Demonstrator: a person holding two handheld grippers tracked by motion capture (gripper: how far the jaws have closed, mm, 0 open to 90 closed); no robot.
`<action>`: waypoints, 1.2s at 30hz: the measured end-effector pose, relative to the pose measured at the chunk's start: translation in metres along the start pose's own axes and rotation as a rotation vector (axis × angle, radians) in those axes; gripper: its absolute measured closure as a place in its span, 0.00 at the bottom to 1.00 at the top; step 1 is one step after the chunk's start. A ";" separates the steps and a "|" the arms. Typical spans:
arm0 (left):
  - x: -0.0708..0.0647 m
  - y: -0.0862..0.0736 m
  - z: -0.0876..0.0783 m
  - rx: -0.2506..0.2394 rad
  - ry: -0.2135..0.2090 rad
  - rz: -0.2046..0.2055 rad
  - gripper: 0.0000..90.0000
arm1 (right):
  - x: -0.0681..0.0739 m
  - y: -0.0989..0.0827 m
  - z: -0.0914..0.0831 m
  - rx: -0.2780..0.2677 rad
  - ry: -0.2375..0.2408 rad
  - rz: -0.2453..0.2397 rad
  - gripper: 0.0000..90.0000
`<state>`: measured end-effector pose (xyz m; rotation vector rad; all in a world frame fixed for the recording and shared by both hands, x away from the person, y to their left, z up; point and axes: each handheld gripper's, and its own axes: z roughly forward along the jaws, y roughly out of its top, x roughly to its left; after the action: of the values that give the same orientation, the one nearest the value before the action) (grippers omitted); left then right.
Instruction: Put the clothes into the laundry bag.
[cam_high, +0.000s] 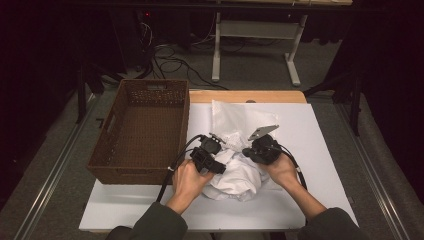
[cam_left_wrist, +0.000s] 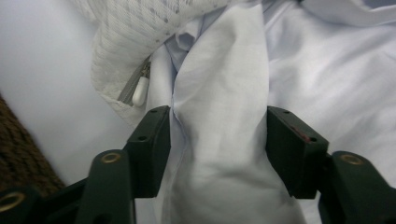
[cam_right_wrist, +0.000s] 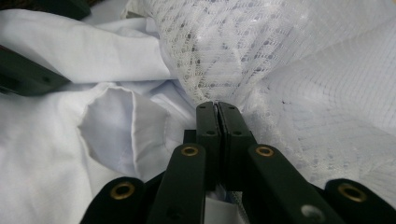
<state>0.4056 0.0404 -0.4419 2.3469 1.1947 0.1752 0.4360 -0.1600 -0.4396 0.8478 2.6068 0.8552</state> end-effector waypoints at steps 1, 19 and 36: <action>0.000 0.000 0.005 0.000 -0.006 0.000 0.56 | 0.001 0.001 0.000 -0.004 0.003 -0.002 0.97; -0.015 0.014 -0.010 -0.168 -0.109 0.094 0.98 | 0.003 0.020 -0.012 -0.051 0.007 -0.013 1.00; -0.009 0.042 0.031 -0.140 -0.026 0.039 0.94 | 0.012 0.014 -0.016 -0.055 0.045 -0.045 1.00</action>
<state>0.4404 0.0015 -0.4473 2.2453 1.0884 0.2328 0.4261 -0.1508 -0.4196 0.7611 2.6178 0.9391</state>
